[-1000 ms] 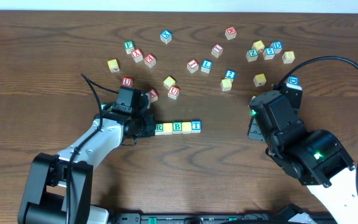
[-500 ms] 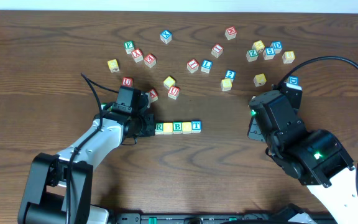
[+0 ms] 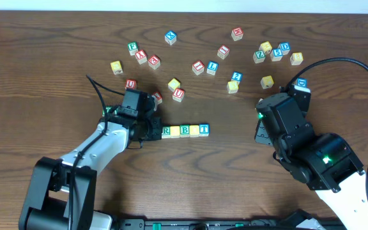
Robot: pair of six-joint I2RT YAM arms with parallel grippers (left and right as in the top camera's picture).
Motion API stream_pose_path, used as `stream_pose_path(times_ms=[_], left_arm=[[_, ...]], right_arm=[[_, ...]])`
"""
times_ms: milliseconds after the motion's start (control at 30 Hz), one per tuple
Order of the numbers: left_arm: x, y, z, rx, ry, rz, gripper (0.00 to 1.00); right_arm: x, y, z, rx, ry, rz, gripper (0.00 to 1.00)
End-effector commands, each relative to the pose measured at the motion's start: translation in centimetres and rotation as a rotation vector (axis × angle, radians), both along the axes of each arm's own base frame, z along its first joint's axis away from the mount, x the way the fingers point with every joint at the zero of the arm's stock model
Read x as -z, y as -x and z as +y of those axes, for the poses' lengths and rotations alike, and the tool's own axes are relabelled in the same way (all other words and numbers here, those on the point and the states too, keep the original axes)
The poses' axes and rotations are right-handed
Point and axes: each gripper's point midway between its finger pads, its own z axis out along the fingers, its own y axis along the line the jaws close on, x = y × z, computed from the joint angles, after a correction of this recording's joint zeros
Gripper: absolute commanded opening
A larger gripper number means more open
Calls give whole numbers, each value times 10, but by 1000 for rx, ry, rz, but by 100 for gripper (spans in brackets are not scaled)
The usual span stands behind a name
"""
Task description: Spell out ROBOT
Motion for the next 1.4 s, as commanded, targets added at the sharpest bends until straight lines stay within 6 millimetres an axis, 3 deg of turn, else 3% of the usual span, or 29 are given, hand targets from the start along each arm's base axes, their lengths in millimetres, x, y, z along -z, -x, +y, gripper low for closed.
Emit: stream_pose_path(times_ms=[0, 1167, 1367], left_arm=[[1, 7, -7, 18, 14, 12, 8], [3, 12, -6, 14, 9, 34, 8], [-8, 12, -3, 8, 6, 15, 7]], right_arm=[[-11, -2, -3, 1, -1, -32, 1], [-11, -2, -5, 7, 11, -33, 1], [-11, -2, -9, 17, 29, -36, 1]])
